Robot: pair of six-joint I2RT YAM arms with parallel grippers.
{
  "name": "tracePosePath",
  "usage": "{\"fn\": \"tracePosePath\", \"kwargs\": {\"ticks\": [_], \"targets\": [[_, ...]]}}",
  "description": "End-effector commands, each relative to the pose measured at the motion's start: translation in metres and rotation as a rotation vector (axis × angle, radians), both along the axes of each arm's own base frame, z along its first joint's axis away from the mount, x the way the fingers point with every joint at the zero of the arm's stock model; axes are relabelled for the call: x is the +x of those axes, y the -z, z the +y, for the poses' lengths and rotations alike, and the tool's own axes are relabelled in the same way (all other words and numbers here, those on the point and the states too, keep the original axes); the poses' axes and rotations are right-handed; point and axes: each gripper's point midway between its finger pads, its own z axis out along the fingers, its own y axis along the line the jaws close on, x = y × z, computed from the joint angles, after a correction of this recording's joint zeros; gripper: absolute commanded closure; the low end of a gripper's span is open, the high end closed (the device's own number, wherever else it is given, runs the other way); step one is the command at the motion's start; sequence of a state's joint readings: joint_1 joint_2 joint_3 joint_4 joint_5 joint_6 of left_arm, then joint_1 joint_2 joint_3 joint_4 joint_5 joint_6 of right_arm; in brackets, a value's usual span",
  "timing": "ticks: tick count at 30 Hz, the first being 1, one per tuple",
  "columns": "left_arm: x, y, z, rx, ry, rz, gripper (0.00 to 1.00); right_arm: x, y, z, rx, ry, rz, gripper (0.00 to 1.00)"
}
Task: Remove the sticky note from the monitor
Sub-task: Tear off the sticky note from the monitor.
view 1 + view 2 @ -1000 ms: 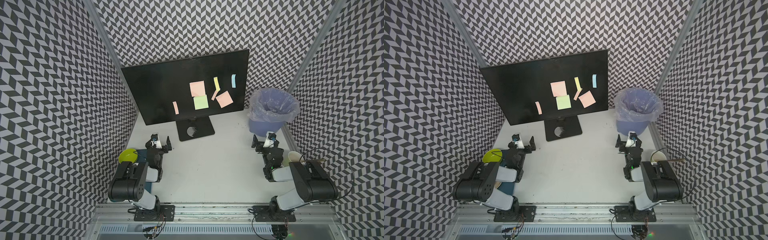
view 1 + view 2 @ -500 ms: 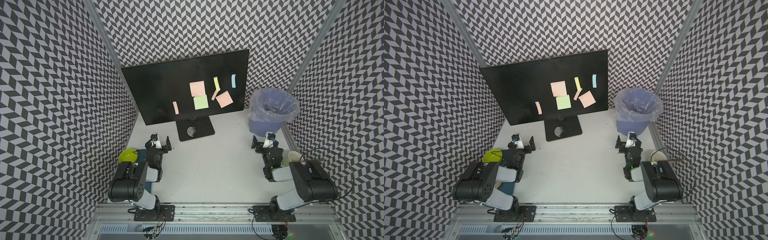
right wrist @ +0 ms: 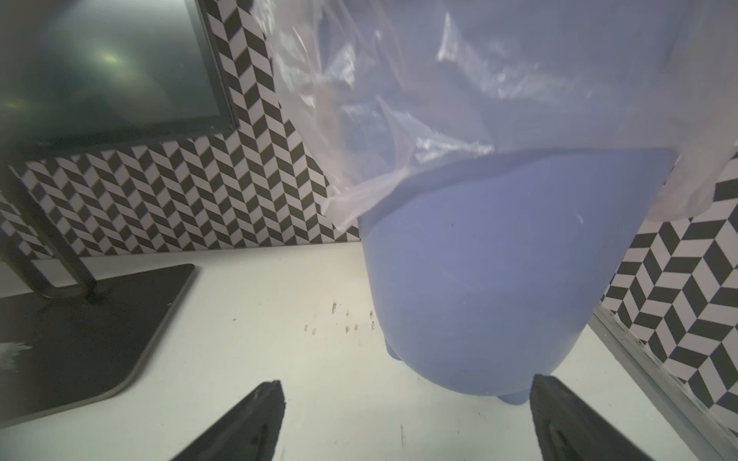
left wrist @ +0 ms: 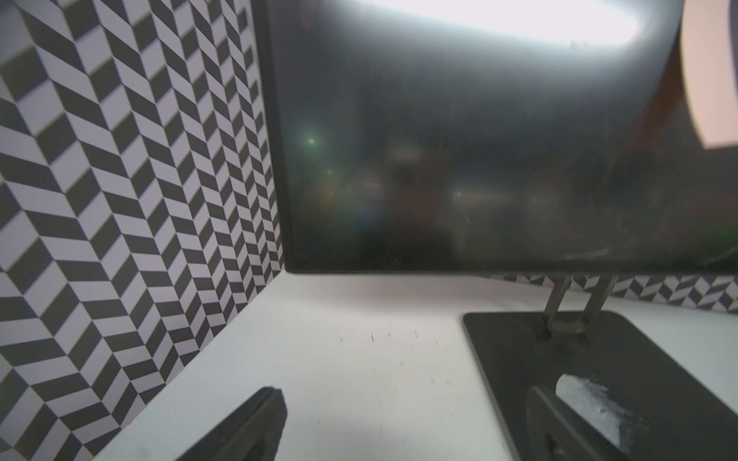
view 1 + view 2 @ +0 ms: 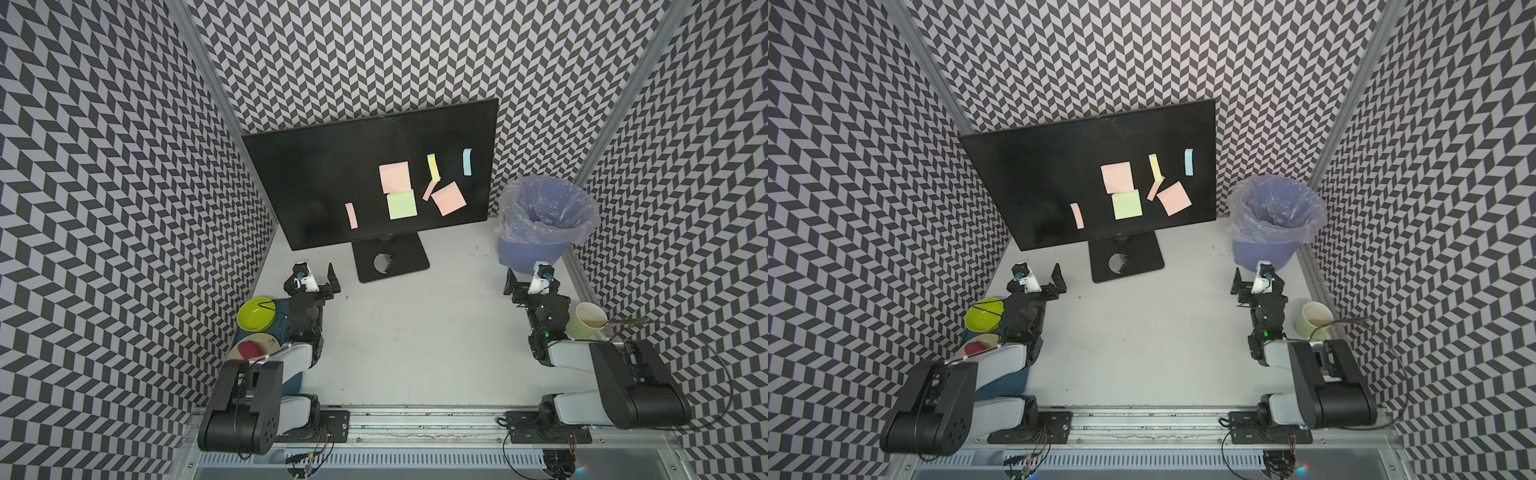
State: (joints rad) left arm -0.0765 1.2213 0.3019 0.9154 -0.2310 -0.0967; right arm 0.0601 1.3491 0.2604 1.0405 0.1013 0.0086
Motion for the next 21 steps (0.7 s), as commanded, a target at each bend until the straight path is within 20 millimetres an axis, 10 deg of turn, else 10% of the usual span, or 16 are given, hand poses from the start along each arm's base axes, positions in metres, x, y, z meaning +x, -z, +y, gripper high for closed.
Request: {"fn": "tracePosePath", "kwargs": {"ticks": [1,21], "targets": [[-0.008,0.000,-0.007,-0.076,-0.022,0.068,0.00,-0.003,-0.022,0.009,0.061,-0.040,-0.009,0.01],[0.012,-0.127,-0.117,-0.711,0.566,-0.086,0.02,-0.043,-0.157,0.160,0.227,-0.631,-0.021,0.01]]}}
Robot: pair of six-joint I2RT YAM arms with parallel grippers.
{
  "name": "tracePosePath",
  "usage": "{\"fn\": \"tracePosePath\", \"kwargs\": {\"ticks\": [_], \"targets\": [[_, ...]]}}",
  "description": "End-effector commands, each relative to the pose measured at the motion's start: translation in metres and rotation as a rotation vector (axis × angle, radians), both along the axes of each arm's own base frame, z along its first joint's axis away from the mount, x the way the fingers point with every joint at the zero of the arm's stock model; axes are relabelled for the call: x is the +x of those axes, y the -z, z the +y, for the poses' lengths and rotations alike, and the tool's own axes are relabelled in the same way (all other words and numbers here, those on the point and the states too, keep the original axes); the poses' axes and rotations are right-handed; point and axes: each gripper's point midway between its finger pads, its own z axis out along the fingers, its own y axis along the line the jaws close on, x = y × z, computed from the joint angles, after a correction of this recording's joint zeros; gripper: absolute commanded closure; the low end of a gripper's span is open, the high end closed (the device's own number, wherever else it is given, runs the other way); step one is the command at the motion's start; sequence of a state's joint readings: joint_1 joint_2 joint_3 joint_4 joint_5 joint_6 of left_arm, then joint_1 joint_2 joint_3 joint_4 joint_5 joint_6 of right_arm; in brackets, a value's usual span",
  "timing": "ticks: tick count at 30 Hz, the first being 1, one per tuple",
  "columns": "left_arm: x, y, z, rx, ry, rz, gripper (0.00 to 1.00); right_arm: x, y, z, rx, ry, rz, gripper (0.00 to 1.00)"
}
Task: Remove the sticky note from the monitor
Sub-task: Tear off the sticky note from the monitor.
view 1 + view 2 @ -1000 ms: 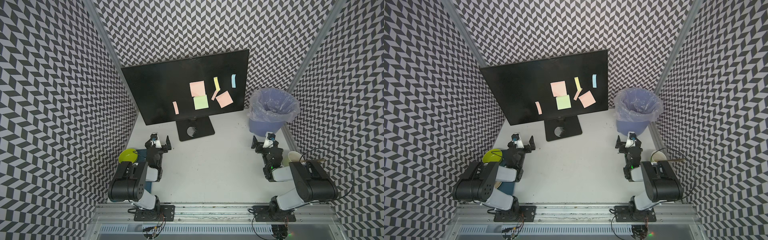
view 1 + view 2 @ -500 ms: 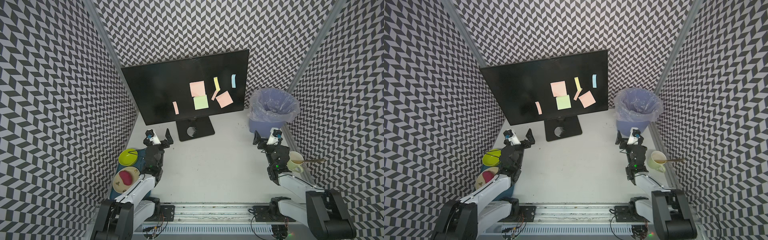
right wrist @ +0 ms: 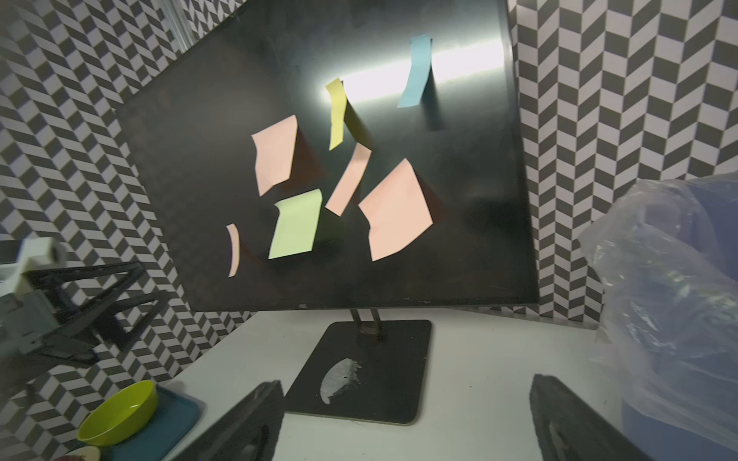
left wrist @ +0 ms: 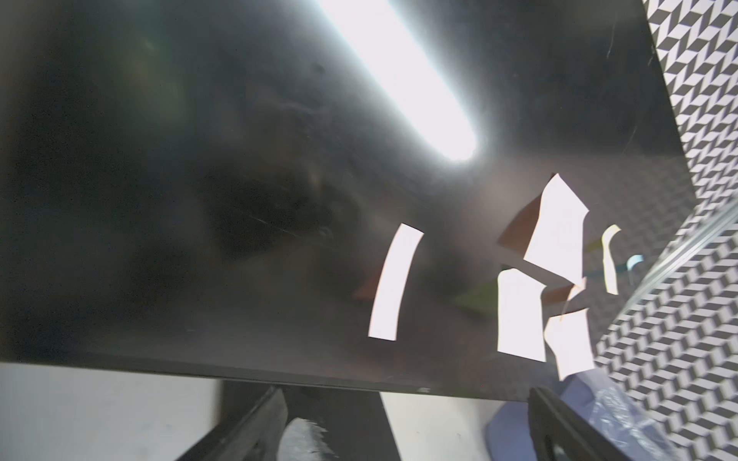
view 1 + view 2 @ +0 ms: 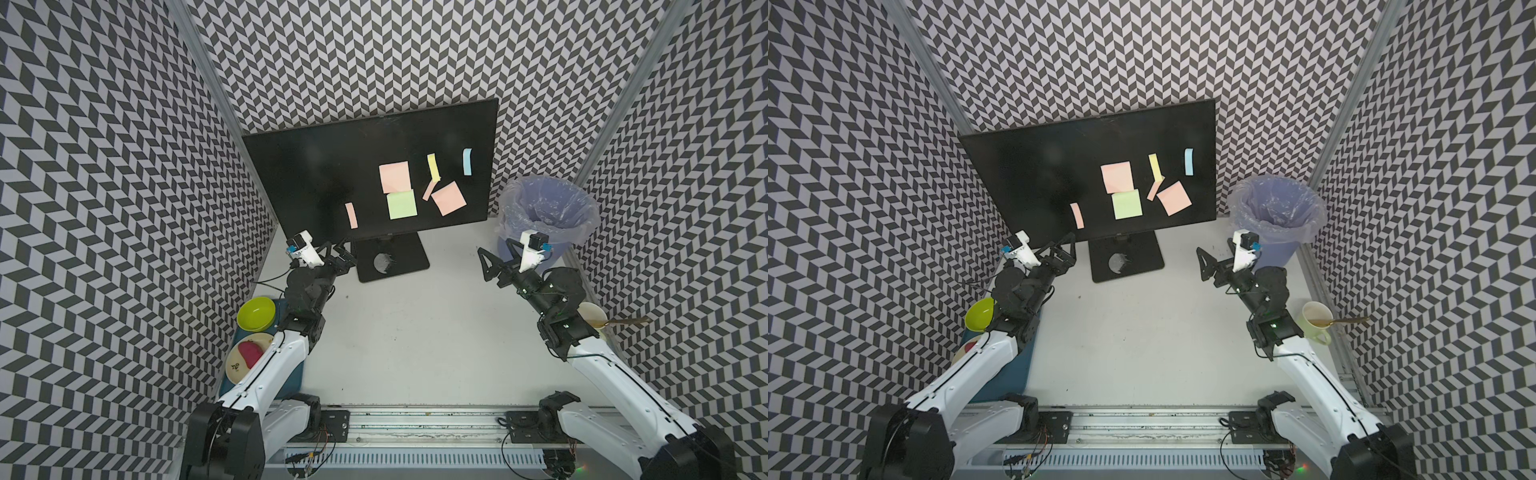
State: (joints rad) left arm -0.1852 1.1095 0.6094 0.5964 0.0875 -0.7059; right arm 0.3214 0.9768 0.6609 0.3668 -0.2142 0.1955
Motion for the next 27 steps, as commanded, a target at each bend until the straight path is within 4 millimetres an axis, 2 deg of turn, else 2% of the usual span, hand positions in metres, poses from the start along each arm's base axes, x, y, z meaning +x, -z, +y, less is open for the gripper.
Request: {"fn": "tracePosePath", "kwargs": {"ticks": [1,9,13,27], "targets": [[0.003,-0.022,-0.019,-0.117,0.117,-0.041,0.03,-0.005,-0.002,0.020,0.017,-0.067,0.029,0.01],[0.034,-0.016,-0.021,-0.202,0.113,-0.010,0.15,-0.008,0.000,0.043,0.038,-0.127,0.035,0.01],[0.041,-0.014,-0.022,-0.226,0.118,-0.012,0.25,-0.008,0.002,0.044,0.036,-0.129,0.037,0.01],[0.070,-0.004,-0.022,-0.232,0.124,0.021,0.44,-0.010,0.004,0.041,0.027,-0.117,0.031,0.01]]}}
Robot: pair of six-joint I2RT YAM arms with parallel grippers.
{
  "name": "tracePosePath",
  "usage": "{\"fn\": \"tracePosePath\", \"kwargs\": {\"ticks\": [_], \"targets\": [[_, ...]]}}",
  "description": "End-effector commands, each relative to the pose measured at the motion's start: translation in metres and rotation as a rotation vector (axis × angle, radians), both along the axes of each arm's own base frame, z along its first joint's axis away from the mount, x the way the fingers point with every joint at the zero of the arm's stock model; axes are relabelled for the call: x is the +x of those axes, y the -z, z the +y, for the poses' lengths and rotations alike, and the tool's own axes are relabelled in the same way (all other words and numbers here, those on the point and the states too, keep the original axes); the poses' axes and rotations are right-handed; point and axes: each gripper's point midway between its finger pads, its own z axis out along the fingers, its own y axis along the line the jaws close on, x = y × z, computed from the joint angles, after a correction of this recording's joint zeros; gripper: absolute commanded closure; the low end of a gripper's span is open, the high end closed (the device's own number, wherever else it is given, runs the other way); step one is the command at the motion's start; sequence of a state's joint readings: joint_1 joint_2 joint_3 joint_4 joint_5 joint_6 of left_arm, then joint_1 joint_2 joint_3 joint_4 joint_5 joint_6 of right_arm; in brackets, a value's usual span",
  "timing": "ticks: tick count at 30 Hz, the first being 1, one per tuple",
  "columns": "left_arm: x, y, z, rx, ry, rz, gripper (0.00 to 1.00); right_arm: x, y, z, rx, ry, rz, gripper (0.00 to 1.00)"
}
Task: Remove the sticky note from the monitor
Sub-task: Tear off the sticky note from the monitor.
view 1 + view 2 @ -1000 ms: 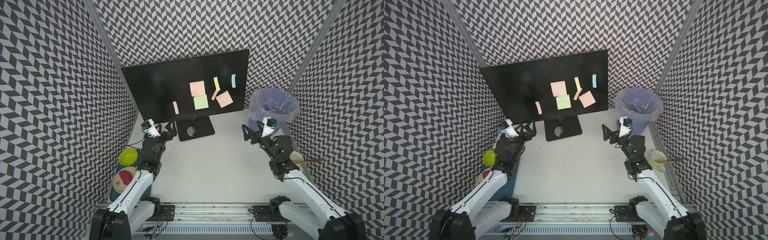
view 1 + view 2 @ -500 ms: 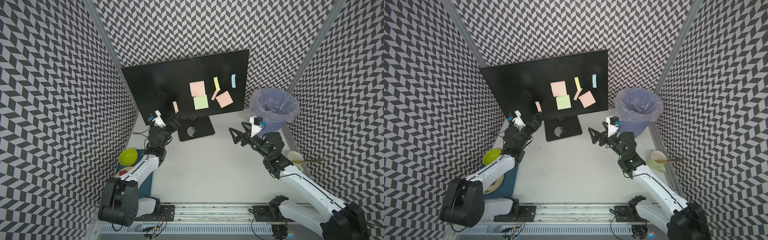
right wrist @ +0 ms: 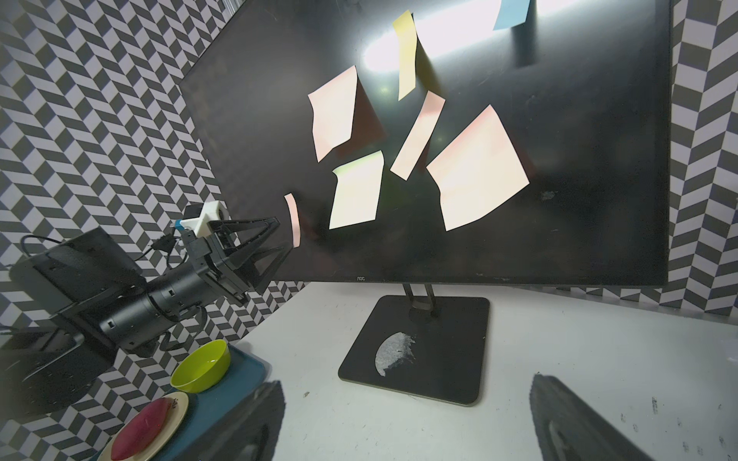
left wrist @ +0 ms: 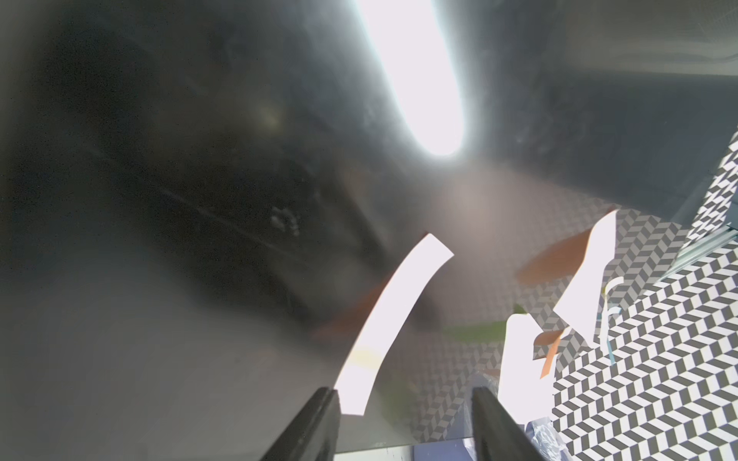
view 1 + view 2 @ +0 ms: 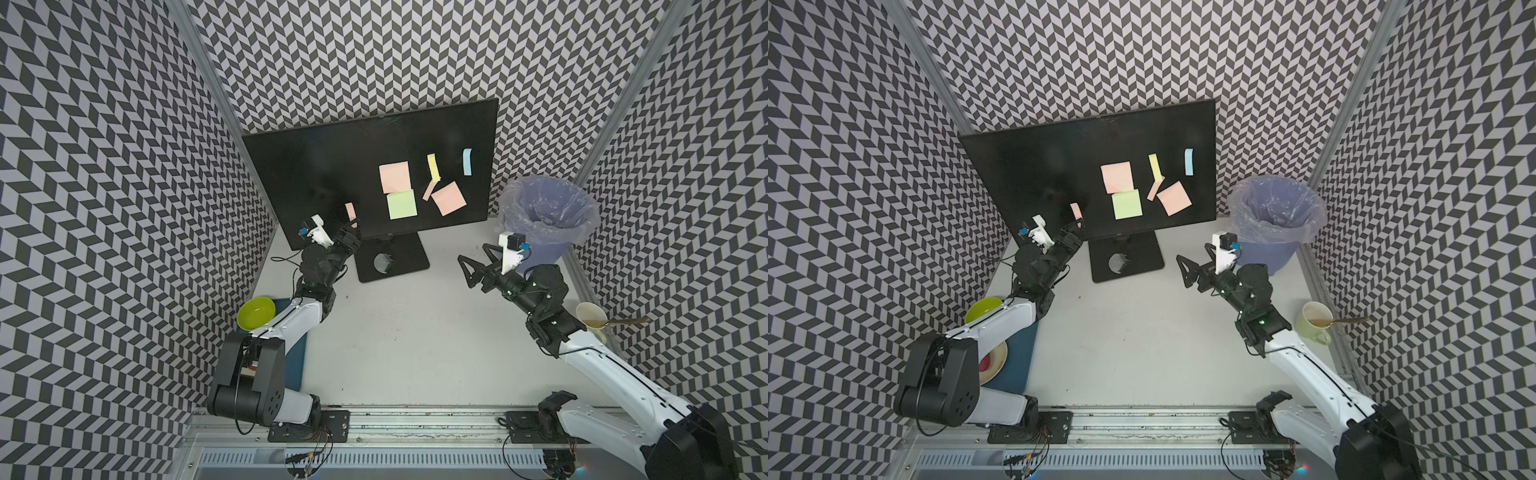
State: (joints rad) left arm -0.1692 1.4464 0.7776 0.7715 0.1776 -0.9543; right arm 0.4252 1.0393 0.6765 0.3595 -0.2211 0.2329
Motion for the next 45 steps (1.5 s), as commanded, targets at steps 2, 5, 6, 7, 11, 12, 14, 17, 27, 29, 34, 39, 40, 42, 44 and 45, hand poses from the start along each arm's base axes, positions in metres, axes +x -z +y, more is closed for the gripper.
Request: {"fn": "tracePosePath", "kwargs": {"ticks": [2,5,6,7,11,12,14,17,27,29,34,39,40,42,44,45], "targets": [[0.006,-0.014,0.001,-0.010,0.015,-0.042,0.49,-0.005,-0.014,0.002,0.022,-0.012,-0.040,0.01],[0.007,-0.012,0.002,-0.010,0.012,-0.038,0.52,-0.005,-0.014,0.004,0.026,-0.023,-0.040,0.01],[0.008,-0.011,0.001,-0.009,0.013,-0.037,0.53,-0.006,-0.015,0.004,0.028,-0.026,-0.039,0.01],[0.008,-0.010,0.001,-0.008,0.017,-0.036,0.55,-0.006,-0.016,0.005,0.030,-0.029,-0.040,0.01],[0.010,-0.009,-0.001,-0.009,0.027,-0.034,0.60,-0.006,-0.016,0.005,0.033,-0.031,-0.040,0.01],[0.011,-0.009,-0.002,-0.010,0.032,-0.036,0.61,-0.006,-0.016,0.005,0.032,-0.033,-0.039,0.01],[0.012,-0.009,-0.004,-0.010,0.045,-0.037,0.63,-0.007,-0.016,0.005,0.031,-0.033,-0.040,0.01],[0.011,-0.006,-0.006,-0.015,0.059,-0.032,0.65,-0.006,-0.015,0.005,0.030,-0.035,-0.036,0.01],[0.006,0.010,0.002,-0.006,0.024,0.009,0.57,-0.006,-0.013,0.008,0.034,-0.048,-0.030,0.01],[0.004,0.008,0.002,-0.027,0.041,-0.005,0.56,-0.007,-0.012,0.007,0.033,-0.048,-0.030,0.01],[0.002,0.009,-0.001,-0.047,0.064,0.007,0.54,-0.008,-0.011,0.007,0.034,-0.046,-0.029,0.01],[0.000,0.004,0.000,-0.070,0.065,-0.009,0.51,-0.008,-0.010,0.008,0.039,-0.051,-0.030,0.01],[0.001,0.001,-0.001,-0.070,0.074,-0.013,0.51,-0.008,-0.010,0.007,0.040,-0.051,-0.029,0.01],[0.003,-0.007,-0.004,-0.072,0.087,-0.027,0.50,-0.008,-0.010,0.007,0.043,-0.051,-0.029,0.01],[0.004,-0.012,-0.004,-0.073,0.090,-0.038,0.52,-0.008,-0.011,0.007,0.043,-0.050,-0.031,0.01],[0.004,-0.015,-0.004,-0.074,0.090,-0.044,0.53,-0.008,-0.011,0.007,0.044,-0.049,-0.032,0.01]]}}
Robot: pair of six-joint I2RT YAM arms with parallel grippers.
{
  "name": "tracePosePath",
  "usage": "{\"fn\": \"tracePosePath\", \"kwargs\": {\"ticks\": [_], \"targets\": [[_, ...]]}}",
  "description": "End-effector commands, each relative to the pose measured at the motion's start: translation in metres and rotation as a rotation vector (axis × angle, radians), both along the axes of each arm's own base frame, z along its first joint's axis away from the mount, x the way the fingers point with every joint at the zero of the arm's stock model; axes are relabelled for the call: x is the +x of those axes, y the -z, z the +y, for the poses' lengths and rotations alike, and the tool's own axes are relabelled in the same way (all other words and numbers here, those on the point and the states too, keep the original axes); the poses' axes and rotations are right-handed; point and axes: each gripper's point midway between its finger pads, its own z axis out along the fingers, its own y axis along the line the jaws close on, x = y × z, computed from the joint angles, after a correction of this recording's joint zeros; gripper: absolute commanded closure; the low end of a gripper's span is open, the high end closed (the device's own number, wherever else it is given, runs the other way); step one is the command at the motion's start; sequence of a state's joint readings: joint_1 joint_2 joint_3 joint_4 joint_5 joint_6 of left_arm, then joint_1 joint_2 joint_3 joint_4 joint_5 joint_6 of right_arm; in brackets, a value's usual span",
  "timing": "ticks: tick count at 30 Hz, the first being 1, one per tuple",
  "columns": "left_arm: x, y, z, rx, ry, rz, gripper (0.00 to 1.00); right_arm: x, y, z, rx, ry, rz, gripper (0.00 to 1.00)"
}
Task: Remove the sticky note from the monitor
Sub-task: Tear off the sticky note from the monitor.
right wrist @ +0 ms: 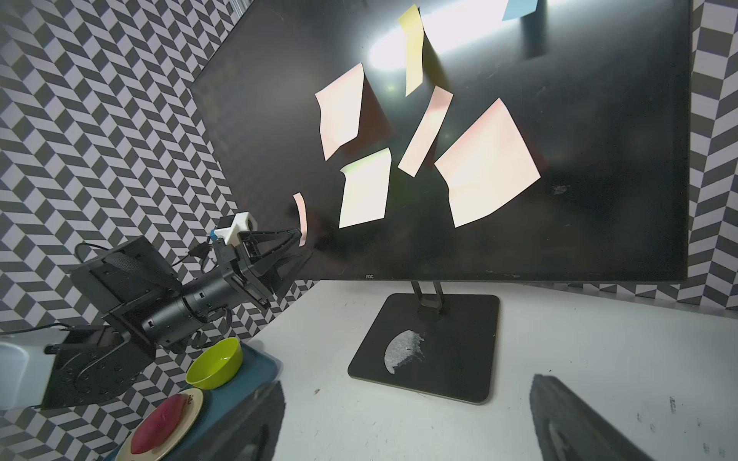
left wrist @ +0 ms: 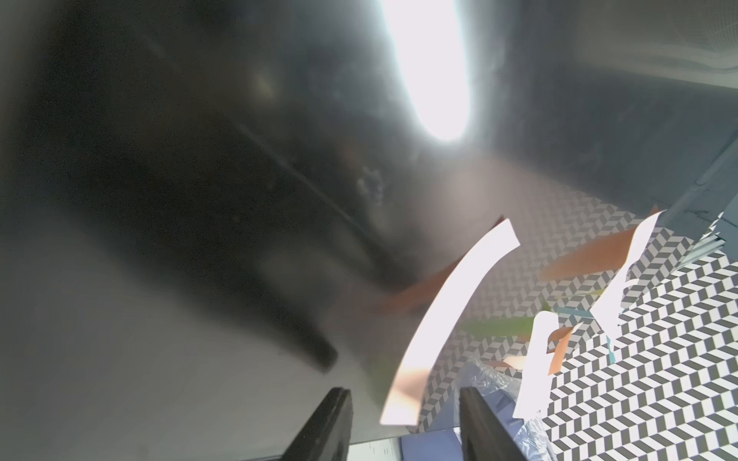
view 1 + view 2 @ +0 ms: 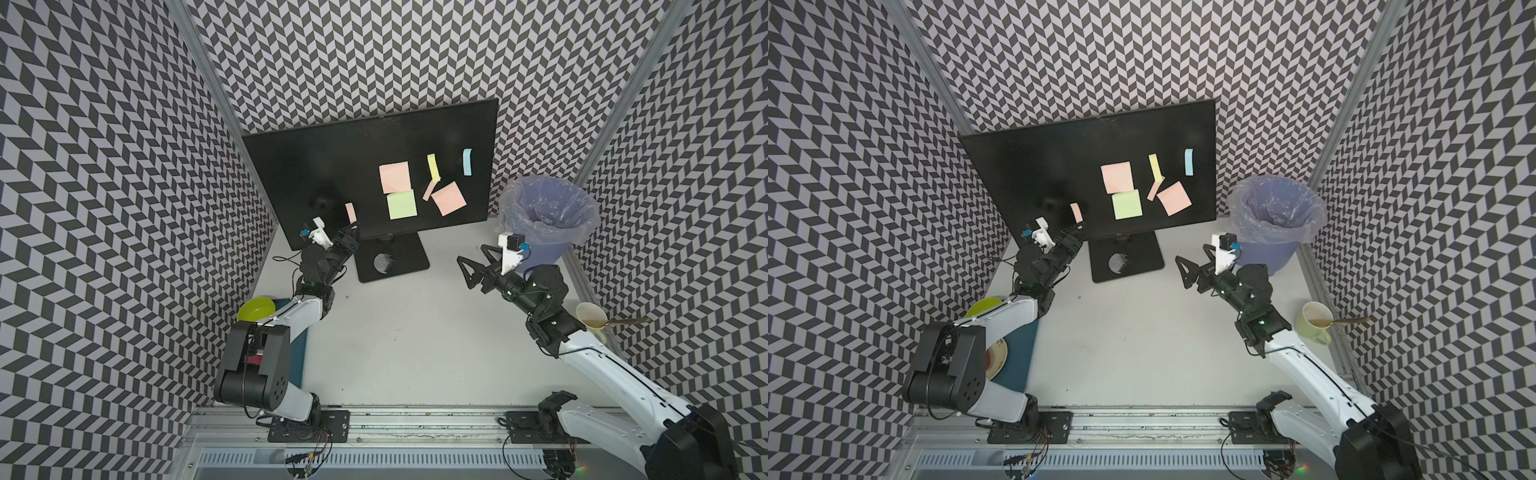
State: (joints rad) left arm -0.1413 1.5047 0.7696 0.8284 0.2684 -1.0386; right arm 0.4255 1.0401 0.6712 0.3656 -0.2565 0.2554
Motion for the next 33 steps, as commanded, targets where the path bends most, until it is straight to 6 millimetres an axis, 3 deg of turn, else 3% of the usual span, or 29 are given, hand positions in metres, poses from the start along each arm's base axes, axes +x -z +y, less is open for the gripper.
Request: {"fn": "tracePosePath", "kwargs": {"ticks": [1,12,20,27,33], "targets": [[-0.002,-0.033,-0.001,-0.013,0.017,-0.089,0.55,-0.004,-0.012,0.001,0.025,-0.010,-0.044,0.01],[0.000,-0.043,-0.006,-0.029,0.054,-0.104,0.69,-0.004,-0.013,0.000,0.026,0.000,-0.047,0.01],[0.000,-0.043,-0.005,-0.033,0.060,-0.106,0.99,-0.003,-0.013,-0.001,0.023,0.006,-0.048,0.01],[-0.008,-0.043,-0.005,-0.017,0.067,-0.109,1.00,-0.004,-0.014,0.001,0.028,-0.005,-0.049,0.01],[-0.035,-0.048,-0.017,0.065,0.105,-0.129,1.00,-0.009,-0.027,0.005,0.043,-0.043,-0.065,0.01]]}}
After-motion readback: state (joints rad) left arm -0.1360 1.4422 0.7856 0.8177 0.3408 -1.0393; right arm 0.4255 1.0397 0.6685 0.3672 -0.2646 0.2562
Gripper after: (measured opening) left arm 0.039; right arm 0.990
